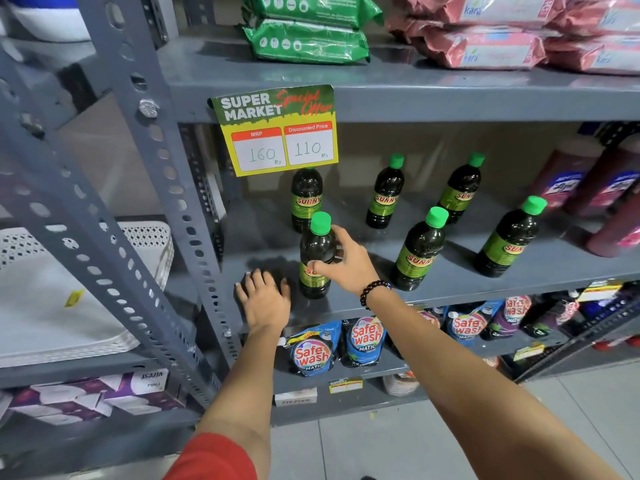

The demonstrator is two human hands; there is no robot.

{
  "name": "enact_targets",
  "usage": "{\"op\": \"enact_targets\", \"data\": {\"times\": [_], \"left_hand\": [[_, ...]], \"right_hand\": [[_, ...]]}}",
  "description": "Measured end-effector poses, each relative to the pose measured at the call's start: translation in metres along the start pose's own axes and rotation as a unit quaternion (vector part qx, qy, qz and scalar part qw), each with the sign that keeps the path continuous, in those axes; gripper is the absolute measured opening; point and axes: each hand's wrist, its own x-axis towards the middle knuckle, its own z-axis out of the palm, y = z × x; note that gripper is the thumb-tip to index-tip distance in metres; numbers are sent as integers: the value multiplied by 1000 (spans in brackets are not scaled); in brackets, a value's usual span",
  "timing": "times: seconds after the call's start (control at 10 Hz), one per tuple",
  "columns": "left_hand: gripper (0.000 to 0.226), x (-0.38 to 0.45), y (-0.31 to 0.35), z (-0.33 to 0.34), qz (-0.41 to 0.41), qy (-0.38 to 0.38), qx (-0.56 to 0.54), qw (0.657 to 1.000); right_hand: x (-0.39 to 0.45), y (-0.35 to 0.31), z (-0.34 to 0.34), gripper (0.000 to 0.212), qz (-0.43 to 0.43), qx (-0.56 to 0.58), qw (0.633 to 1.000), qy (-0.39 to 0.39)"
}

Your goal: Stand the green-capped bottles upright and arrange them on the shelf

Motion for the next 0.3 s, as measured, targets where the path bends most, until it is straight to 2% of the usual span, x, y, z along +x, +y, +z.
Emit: {"op": "enact_targets", "data": {"times": [0.1,0.2,0.3], "left_hand": [[44,1,0,-5,2,-26,2,1000],[49,-5,-1,-9,23,-18,-29,999],[53,-12,0,-14,44,-9,-42,998]], "right_hand": [[-2,5,0,84,27,21,999,-28],[-8,6,-5,93,49,19,998,-36],[-13,11,-12,85,44,22,998,-25]]}}
